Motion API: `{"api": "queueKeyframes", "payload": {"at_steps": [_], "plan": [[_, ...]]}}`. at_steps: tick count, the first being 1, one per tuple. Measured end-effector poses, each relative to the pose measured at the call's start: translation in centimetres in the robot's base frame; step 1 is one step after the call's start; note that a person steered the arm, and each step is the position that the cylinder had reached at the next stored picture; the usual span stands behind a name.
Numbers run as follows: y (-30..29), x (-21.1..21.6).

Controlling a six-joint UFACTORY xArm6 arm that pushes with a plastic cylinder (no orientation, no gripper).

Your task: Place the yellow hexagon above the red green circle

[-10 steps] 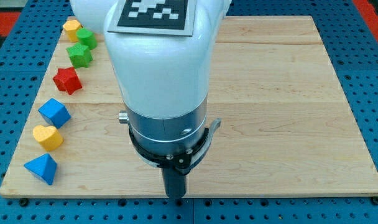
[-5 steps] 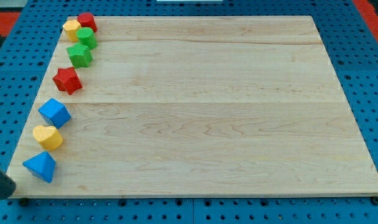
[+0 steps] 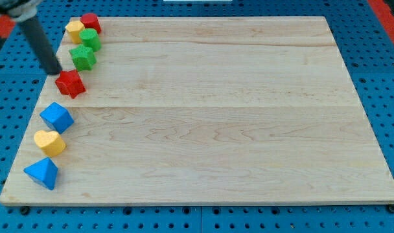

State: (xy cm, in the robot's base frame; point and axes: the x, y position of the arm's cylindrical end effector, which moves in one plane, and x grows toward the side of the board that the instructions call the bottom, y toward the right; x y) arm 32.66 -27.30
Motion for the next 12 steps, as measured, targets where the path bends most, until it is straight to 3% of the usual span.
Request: {"api": "queueKeyframes", "payload": {"at_steps": [4, 7, 12], "plan": [[-1.6, -8.6], [-2.9, -9.1], [1.2, -9.1]]}}
